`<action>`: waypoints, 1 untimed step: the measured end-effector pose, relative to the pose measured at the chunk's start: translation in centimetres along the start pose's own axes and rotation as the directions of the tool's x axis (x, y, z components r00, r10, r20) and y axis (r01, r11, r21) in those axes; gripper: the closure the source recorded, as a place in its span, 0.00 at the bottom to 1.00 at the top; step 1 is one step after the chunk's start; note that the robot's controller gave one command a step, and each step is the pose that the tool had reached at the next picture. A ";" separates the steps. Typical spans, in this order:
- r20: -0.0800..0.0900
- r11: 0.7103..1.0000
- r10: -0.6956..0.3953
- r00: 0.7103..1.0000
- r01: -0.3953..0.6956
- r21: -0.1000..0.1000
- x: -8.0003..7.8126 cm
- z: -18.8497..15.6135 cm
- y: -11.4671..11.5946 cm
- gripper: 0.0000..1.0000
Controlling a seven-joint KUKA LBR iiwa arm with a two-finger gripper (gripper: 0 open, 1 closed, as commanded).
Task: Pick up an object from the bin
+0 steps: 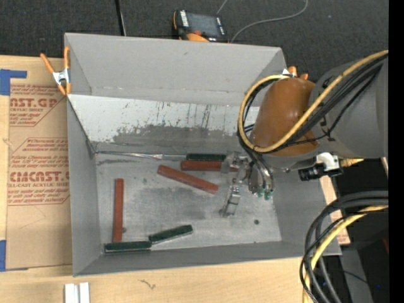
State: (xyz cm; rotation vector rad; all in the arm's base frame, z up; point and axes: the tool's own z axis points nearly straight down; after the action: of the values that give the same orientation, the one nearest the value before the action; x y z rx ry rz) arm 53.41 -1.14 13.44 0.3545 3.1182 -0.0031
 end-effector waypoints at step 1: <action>0.004 0.816 -0.578 0.816 0.578 -0.002 -4.0 6.4 2.1 0.00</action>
Offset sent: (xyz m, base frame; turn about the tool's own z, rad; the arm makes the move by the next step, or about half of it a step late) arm 0.0418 0.0110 -0.0644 -0.6155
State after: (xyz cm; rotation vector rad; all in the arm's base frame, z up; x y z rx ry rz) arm 57.76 0.04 7.07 -0.6072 3.0757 -0.0006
